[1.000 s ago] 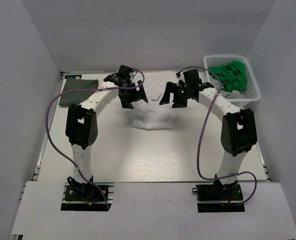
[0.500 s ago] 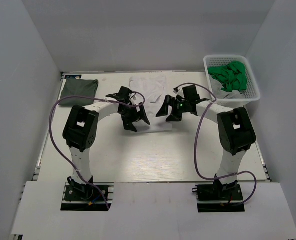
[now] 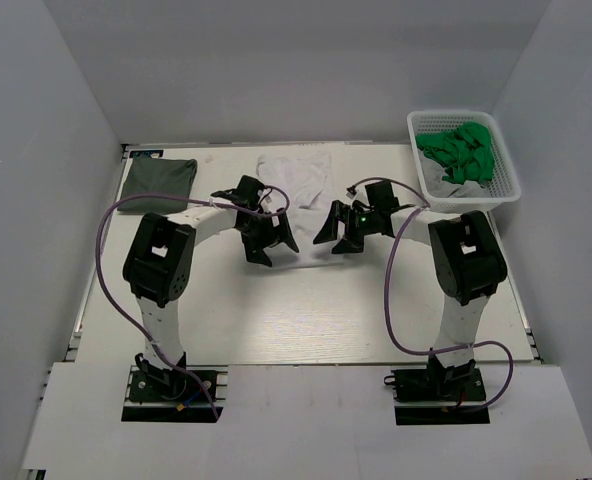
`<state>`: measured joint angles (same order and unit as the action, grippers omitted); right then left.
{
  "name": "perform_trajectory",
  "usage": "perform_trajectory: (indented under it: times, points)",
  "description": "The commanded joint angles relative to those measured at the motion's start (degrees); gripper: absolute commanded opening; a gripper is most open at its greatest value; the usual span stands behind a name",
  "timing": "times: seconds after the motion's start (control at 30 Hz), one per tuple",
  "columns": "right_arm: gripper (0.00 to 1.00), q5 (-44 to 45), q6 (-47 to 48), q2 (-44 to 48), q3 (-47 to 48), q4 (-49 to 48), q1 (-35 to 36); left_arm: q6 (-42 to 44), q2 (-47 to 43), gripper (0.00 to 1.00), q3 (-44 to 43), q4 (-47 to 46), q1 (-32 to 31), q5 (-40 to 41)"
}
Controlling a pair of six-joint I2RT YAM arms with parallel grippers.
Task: Fold and stack the t-shirts
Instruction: Fold the folded rectangular tshirt in 1/3 of the way
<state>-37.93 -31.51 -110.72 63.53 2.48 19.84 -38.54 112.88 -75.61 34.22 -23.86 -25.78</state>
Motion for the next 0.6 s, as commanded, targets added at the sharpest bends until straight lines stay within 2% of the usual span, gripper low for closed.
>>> perform_trajectory:
  times: [0.0, 0.13, 0.23, 0.43, 0.57]
  points:
    - [0.9, 8.64, 7.5, 3.11, 2.98, 9.35, -0.15, 2.6, -3.1, 1.0, -0.14, 7.09, -0.31, 10.65]
    - [0.9, 8.41, 15.05, 10.07, 6.34, 15.7, 0.38, 6.62, -9.5, 1.0, -5.32, 10.95, -1.37, 14.62]
    - [0.9, 7.87, 15.95, 15.86, 6.7, 19.84, 0.2, 6.64, -12.67, 1.0, -6.83, 12.19, -1.9, 14.7]
    - [0.9, 11.21, 14.54, 21.06, -0.15, 21.34, 0.9, 5.94, -19.62, 1.0, 0.99, 13.33, -1.29, 20.84]
    - [0.9, 12.0, 12.26, 20.29, -3.75, 20.12, 2.66, 3.48, -17.45, 1.0, 3.63, 16.31, -0.66, 26.56]
